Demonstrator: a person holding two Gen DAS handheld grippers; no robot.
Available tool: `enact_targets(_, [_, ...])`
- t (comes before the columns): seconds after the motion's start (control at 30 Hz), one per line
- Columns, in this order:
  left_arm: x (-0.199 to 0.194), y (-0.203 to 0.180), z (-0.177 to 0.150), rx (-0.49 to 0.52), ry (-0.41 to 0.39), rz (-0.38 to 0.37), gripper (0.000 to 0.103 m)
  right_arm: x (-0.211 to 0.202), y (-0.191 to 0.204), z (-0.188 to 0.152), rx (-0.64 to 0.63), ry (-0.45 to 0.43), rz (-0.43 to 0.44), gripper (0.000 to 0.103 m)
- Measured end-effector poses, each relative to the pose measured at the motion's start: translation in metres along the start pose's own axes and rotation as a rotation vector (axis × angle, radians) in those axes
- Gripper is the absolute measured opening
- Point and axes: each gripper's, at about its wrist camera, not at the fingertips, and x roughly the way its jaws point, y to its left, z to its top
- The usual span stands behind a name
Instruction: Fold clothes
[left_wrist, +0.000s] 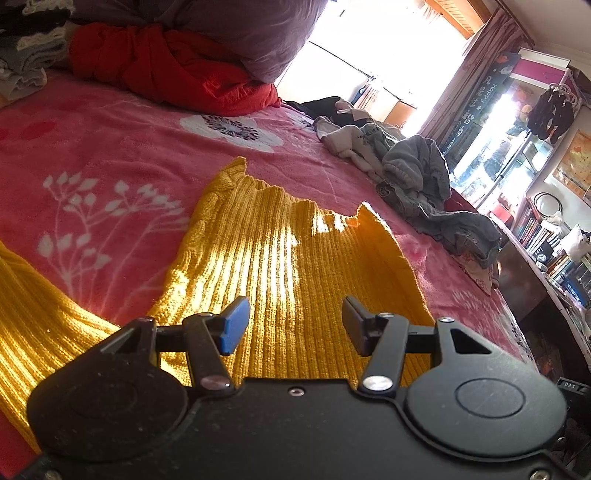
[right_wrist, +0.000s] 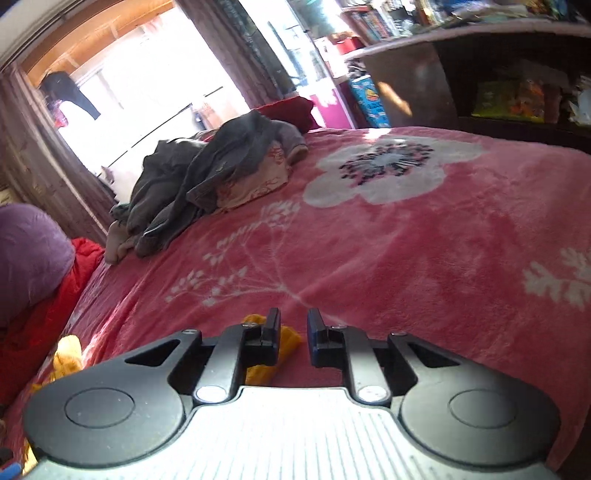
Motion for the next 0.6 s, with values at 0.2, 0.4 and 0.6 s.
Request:
enact_targets(0.2, [0.005,0.001,-0.001,-0.010,0.012,-0.011,0.054,0.017,0.053,0.005,-0.119,0.044,0.125,0.019])
enact_targets(0.4, [0.010,0.006,0.001,-0.040,0.028,-0.020,0.054,0.054,0.139,-0.003,-0.264,0.166,0.311,0.019])
enact_targets(0.6, [0.013,0.009,0.003,-0.060,0.033,-0.039,0.054,0.087,0.202,-0.009,-0.417,0.152,0.252,0.054])
